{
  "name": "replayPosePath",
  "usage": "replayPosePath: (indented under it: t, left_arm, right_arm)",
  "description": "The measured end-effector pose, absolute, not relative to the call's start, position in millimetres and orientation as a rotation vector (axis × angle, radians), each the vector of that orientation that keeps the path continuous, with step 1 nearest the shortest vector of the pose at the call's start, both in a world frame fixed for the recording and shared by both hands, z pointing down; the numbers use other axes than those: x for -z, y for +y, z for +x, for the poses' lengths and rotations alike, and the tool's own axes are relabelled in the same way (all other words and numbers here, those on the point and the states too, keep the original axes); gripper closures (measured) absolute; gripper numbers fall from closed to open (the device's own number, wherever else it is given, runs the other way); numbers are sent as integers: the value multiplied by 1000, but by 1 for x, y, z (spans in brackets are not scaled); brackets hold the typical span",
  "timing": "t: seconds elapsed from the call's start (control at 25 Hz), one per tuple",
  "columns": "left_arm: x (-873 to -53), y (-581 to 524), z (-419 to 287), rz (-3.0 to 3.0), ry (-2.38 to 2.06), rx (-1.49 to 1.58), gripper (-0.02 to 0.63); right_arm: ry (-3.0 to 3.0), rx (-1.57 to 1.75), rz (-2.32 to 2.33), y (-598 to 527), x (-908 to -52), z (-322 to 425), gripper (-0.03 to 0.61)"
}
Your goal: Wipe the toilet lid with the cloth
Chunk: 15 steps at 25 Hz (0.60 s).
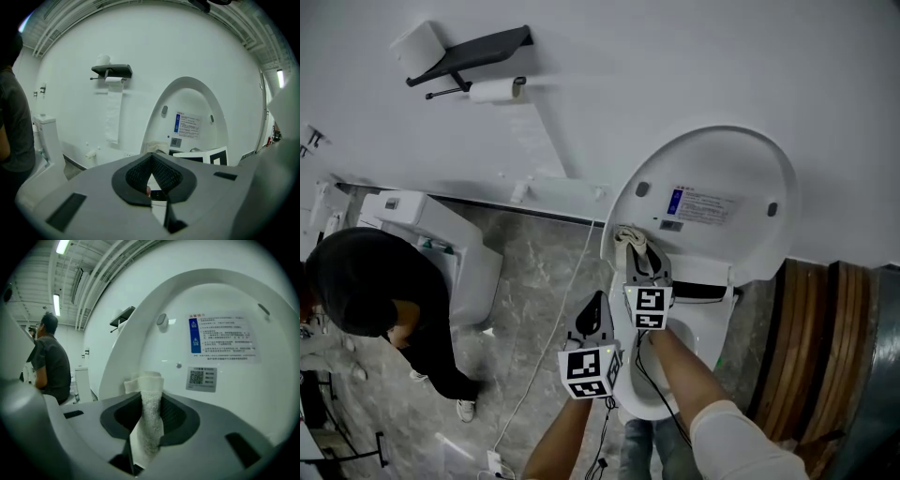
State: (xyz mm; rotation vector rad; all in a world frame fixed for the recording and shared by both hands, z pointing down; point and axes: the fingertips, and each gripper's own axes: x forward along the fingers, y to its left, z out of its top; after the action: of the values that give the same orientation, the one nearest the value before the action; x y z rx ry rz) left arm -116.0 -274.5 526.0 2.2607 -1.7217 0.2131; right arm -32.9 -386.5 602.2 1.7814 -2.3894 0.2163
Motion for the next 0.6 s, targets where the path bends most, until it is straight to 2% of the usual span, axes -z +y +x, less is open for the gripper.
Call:
replayPosePath:
  t: [0.2,0.6]
  left_arm:
    - [-531,-274,-105,2247,-1684,-206,612]
    - [-540,-275,-64,2288,-1609,-215,612]
  right_arm:
    - [-2307,-211,1845,-385,-613,18,479]
    - [-2059,-195,2076,-352,-626,165,479]
